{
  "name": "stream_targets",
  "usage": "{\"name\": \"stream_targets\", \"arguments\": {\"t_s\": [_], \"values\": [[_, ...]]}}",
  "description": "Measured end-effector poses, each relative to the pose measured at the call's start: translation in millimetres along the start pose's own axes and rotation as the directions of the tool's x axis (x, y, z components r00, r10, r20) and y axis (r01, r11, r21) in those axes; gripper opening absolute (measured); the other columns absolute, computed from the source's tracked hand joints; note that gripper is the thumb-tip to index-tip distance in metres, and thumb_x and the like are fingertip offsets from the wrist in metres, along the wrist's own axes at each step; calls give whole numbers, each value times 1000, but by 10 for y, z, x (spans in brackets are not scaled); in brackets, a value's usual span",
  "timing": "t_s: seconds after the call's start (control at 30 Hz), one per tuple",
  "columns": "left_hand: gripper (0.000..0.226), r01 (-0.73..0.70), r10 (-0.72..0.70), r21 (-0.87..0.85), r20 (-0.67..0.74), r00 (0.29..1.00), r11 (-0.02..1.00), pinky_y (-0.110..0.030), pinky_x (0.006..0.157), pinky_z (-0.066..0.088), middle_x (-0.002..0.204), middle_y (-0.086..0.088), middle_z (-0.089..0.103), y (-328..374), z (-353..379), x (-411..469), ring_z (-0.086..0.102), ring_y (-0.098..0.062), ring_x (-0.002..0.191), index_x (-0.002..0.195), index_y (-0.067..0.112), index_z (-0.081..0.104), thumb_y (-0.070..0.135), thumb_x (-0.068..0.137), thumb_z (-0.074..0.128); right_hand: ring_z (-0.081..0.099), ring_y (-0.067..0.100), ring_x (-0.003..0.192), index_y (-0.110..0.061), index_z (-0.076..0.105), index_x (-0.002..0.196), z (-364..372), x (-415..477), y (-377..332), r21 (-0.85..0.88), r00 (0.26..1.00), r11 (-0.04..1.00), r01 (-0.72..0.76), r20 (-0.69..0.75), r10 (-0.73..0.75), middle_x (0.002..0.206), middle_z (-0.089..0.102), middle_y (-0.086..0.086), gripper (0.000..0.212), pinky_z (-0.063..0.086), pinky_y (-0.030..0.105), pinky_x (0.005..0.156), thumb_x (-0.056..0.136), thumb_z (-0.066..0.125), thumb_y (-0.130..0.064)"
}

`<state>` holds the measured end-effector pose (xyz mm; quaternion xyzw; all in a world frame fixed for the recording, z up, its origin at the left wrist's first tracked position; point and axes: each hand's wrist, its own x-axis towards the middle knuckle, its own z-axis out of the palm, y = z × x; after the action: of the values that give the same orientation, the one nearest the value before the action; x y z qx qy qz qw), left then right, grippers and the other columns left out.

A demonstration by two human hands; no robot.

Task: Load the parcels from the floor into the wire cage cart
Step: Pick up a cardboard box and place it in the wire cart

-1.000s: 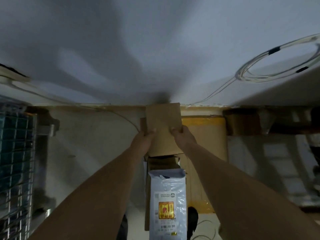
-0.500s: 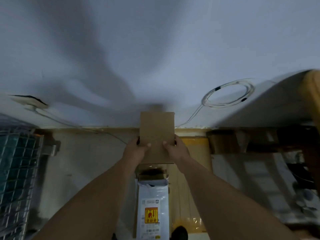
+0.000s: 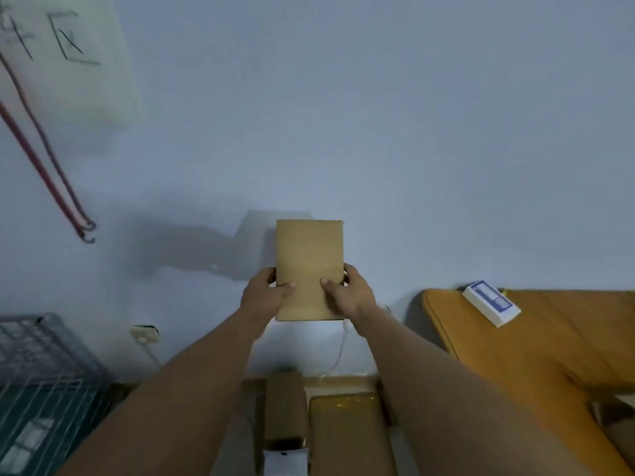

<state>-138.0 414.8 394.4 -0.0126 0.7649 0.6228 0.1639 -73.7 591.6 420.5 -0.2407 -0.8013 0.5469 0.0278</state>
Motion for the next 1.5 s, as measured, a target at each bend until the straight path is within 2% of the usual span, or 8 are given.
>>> {"name": "stream_targets", "arguments": {"t_s": [0.3,0.57,0.8,0.93,1.07,1.13,1.33,1.5], "values": [[51,-348,343,-73,-71,937,935,-53,94,58,133,3,64,2133,-1407,-1471,65,-26,115,140,19,58,20,92,75,56,22,128,-30,45,150,-250,-1674,-2336,124,931,928,351,-154,-331,145,57,-2,62,50,46,106,94,70,-33],[51,-512,500,56,-331,800,857,-52,97,57,138,0,62,2754,-3561,-2809,64,-26,120,137,18,61,19,89,78,61,25,121,-35,47,148,942,-2902,-3876,258,832,803,538,-11,-554,138,59,-2,61,57,51,96,92,72,-32],[53,-493,517,204,-542,663,846,-51,101,55,141,1,59,2595,-5384,-3589,60,-24,124,141,20,58,21,91,76,67,26,113,-37,50,143,2544,-3564,-4767,382,732,732,564,180,-658,131,64,-4,70,58,54,93,78,75,-40],[57,-431,469,228,-635,613,873,-51,102,54,142,1,59,2231,-6328,-3793,60,-25,125,145,19,56,22,92,76,65,27,115,-35,47,146,3528,-3802,-5070,412,673,727,549,296,-677,134,62,-1,66,59,53,91,87,77,-32],[56,-380,436,245,-687,581,892,-52,103,53,142,1,59,1873,-7213,-3762,60,-26,124,145,20,55,23,93,75,65,25,109,-33,45,149,4512,-3867,-5306,415,625,741,528,400,-670,131,61,2,68,63,41,72,90,76,-28],[55,-356,417,244,-707,571,902,-53,104,52,142,0,59,1705,-7626,-3685,60,-27,125,145,19,55,21,93,74,65,24,108,-33,45,149,5006,-3843,-5415,408,611,754,515,442,-657,129,62,3,67,61,37,66,90,76,-26],[53,-259,347,238,-748,566,936,-53,104,52,142,-2,60,1249,-8745,-3318,60,-27,124,145,17,55,19,94,72,66,27,109,-29,45,149,6454,-3608,-5638,400,594,803,441,540,-596,126,64,3,67,61,52,87,90,77,-26],[56,-170,240,171,-743,625,971,-55,97,56,135,0,63,776,-9481,-2815,62,-30,119,143,17,58,18,90,78,62,32,115,-30,42,150,7397,-3291,-5568,328,635,864,381,587,-503,130,60,6,69,61,53,88,90,76,-27]]}}
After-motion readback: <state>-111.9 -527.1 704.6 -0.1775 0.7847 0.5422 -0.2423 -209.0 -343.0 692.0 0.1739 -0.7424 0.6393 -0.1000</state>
